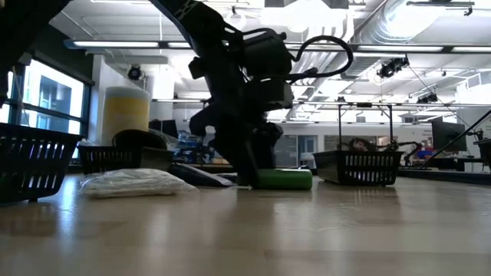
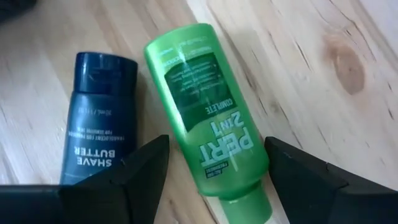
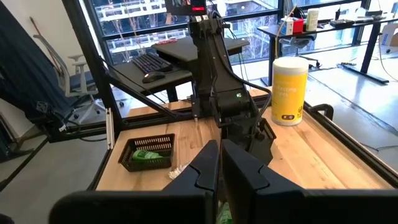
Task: Pick & Place Travel size toiletries
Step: Put the green shampoo into the bottom left black basket
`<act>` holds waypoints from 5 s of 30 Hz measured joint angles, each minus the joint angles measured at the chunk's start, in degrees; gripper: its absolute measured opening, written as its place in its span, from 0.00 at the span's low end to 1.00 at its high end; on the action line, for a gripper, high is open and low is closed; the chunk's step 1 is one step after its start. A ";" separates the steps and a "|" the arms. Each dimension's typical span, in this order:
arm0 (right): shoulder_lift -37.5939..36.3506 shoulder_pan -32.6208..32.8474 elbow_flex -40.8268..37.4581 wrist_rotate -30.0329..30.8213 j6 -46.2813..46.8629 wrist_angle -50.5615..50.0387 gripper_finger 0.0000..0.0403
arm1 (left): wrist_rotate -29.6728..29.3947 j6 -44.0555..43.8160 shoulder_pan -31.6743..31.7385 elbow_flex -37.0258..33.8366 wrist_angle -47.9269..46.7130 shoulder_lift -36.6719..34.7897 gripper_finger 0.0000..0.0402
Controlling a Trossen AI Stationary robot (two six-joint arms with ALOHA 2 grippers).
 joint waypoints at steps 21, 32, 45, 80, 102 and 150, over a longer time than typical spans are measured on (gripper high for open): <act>0.00 0.02 0.00 0.00 2.58 -1.97 0.03 | -2.10 -9.46 -0.02 0.00 1.46 0.22 0.62; 0.00 0.02 0.00 0.00 2.52 -1.99 0.03 | -2.10 -8.19 -0.02 0.00 1.42 0.22 0.42; 0.00 0.00 0.00 0.01 2.69 -1.97 0.03 | -2.12 -8.20 -0.02 0.00 1.42 0.22 0.45; 0.00 0.06 0.00 -0.24 2.68 -1.97 0.03 | 2.27 5.21 0.00 19.37 -32.30 -3.17 0.44; 0.02 0.06 0.02 2.31 3.76 0.22 0.03 | -2.13 -8.41 -7.31 -0.06 -23.86 -20.17 0.44; 3.78 -0.75 0.02 10.34 1.67 4.51 0.03 | -24.78 -69.42 -46.65 -27.17 -18.24 -36.11 0.44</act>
